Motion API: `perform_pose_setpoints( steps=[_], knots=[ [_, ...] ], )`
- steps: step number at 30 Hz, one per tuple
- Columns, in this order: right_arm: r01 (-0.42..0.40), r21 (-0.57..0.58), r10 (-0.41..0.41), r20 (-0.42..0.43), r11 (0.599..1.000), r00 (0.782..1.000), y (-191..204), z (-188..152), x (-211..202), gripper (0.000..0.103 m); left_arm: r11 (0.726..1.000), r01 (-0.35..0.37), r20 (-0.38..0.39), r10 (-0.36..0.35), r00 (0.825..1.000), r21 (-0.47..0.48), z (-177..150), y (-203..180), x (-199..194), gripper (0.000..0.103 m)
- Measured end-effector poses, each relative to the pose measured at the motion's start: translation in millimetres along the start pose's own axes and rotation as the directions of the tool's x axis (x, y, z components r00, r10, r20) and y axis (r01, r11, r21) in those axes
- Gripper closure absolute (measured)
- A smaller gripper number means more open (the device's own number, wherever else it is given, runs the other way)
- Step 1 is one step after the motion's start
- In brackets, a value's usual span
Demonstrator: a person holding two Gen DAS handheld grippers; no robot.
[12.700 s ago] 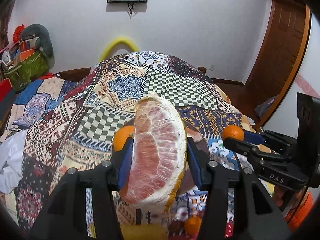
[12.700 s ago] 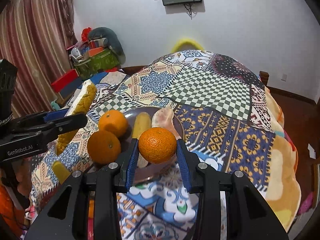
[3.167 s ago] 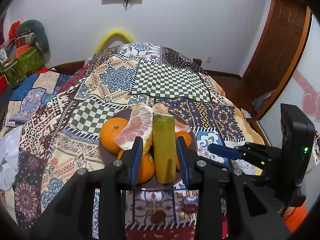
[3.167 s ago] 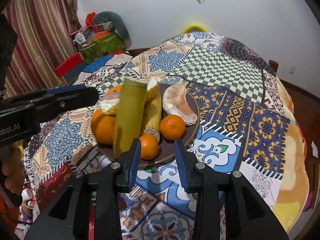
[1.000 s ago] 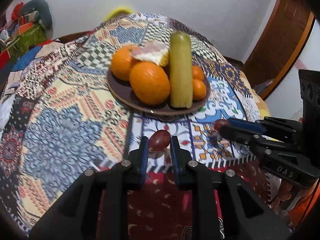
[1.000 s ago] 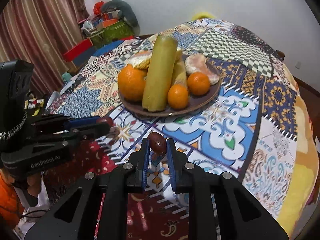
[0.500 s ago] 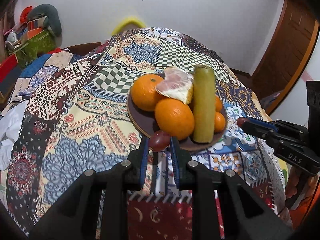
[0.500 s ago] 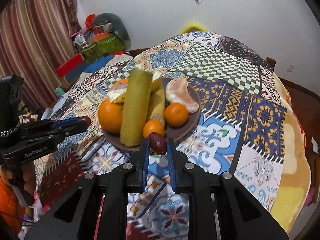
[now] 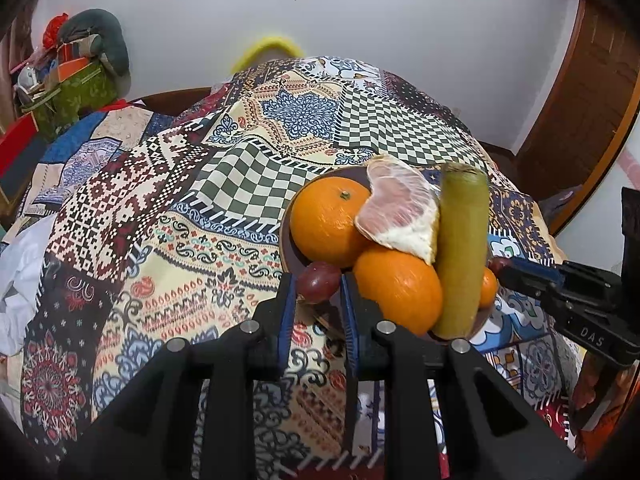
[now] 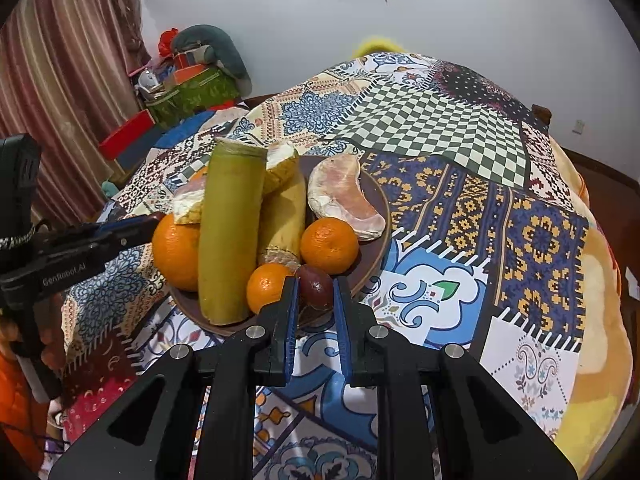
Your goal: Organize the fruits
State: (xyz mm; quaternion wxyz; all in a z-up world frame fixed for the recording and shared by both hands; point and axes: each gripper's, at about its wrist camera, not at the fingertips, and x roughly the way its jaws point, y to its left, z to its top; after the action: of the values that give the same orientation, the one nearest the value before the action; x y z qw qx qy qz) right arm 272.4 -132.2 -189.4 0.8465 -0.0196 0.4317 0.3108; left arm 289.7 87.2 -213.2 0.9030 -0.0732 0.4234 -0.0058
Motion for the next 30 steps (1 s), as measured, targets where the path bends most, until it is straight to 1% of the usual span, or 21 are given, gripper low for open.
perform_pose_setpoints(
  steps=[7,8,10,14,17,18,21,24,27,29,30],
  knots=[
    [-0.01,0.013,0.011,-0.021,1.0,1.0,-3,2,7,0.087,1.0,0.005,-0.018,-0.005,1.0,0.002,4,2,9,0.081],
    [-0.016,0.016,0.016,-0.021,1.0,1.0,-4,3,8,0.087,1.0,0.005,-0.02,-0.005,1.0,0.001,4,3,9,0.075],
    [-0.021,0.022,0.022,-0.028,1.0,0.999,-7,4,8,0.087,1.0,0.001,-0.021,-0.001,1.0,-0.01,5,4,9,0.069],
    [-0.022,0.033,0.023,-0.031,0.999,0.999,-7,5,4,0.086,1.0,0.002,-0.005,-0.002,1.0,-0.027,5,8,1,0.069],
    [-0.016,0.028,0.016,-0.014,0.999,1.0,-4,6,-4,0.082,1.0,0.001,0.016,0.0,1.0,-0.027,5,7,-13,0.069],
    [-0.012,0.025,0.012,-0.006,1.0,1.0,-3,7,-8,0.08,1.0,0.0,0.025,0.0,1.0,-0.024,5,6,-19,0.069],
    [-0.005,0.012,0.004,0.026,1.0,1.0,4,10,-25,0.079,1.0,0.004,0.061,-0.003,0.998,-0.016,5,1,-43,0.069],
    [0.006,-0.005,-0.006,0.085,1.0,0.996,14,14,-52,0.079,1.0,0.008,0.119,-0.007,0.993,-0.004,6,-7,-74,0.069],
    [0.005,-0.021,-0.002,0.144,1.0,0.99,24,17,-79,0.079,1.0,0.015,0.185,-0.017,0.983,0.009,6,-17,-110,0.069],
    [0.002,-0.037,0.005,0.195,0.999,0.981,33,19,-104,0.078,1.0,0.015,0.239,-0.019,0.971,0.02,6,-24,-137,0.069],
    [0.003,-0.045,0.008,0.225,0.999,0.974,38,20,-117,0.075,1.0,0.014,0.272,-0.021,0.962,0.027,5,-29,-153,0.069]
  ],
)
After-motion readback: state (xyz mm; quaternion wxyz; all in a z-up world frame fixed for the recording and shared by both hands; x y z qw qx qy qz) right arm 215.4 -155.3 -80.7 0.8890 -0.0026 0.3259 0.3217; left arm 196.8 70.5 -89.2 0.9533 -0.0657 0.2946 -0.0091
